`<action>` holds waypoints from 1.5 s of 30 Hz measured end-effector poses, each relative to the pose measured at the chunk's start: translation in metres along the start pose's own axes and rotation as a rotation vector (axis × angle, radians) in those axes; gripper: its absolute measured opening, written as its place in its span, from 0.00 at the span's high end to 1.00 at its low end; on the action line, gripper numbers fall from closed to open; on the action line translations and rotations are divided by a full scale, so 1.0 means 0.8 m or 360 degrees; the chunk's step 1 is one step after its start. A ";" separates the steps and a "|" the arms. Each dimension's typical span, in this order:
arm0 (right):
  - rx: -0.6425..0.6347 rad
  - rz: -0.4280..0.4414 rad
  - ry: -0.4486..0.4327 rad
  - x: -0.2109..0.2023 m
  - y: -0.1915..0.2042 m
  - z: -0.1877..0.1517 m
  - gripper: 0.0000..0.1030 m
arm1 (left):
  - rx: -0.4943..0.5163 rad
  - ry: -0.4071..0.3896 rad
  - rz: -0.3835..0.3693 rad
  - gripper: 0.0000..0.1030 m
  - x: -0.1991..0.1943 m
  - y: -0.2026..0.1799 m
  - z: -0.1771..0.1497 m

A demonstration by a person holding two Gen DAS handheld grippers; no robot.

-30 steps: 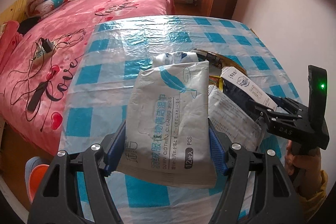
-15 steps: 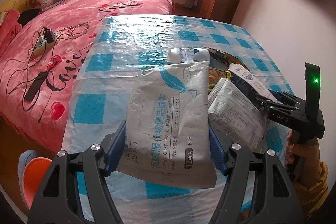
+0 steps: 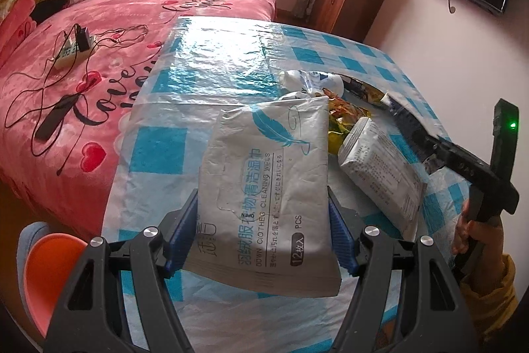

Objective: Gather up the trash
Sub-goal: 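Carry both items over the orange bucket and open both tools to drop them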

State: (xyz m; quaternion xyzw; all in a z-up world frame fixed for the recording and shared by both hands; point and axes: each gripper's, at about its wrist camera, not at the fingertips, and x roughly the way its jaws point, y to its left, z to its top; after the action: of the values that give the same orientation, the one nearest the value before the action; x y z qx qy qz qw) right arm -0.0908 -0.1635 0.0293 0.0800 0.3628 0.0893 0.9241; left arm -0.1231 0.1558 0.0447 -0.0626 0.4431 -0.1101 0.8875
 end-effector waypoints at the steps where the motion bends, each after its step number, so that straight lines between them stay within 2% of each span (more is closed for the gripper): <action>1: 0.0022 0.0019 -0.0019 -0.006 0.001 0.003 0.47 | -0.0008 -0.0004 -0.0004 0.31 -0.001 0.003 -0.001; 8: 0.0113 0.0173 -0.0081 -0.038 0.019 0.017 0.47 | -0.0066 -0.0041 -0.0039 0.31 -0.011 0.023 -0.008; 15: 0.0091 0.0391 -0.0038 -0.047 0.076 0.020 0.47 | -0.0134 -0.0078 -0.0044 0.31 -0.030 0.052 -0.021; 21: 0.0052 0.0658 0.0089 -0.033 0.150 0.012 0.47 | -0.0200 -0.0101 0.0008 0.31 -0.052 0.083 -0.035; 28: -0.0093 0.0896 0.0281 -0.012 0.254 -0.006 0.47 | -0.0353 -0.0128 0.0150 0.31 -0.084 0.145 -0.065; 36: -0.0290 0.1033 0.0452 0.010 0.360 -0.037 0.47 | -0.0570 -0.0102 0.0305 0.31 -0.100 0.220 -0.113; 45: -0.0424 0.1116 0.0589 0.034 0.437 -0.069 0.46 | -0.0760 -0.0056 0.0395 0.30 -0.094 0.276 -0.162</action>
State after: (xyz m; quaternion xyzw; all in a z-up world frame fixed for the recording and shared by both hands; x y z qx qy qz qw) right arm -0.1463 0.1864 0.0462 0.0612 0.4589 0.4576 0.7591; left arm -0.2395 0.3865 -0.0210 -0.2174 0.4453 0.1084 0.8618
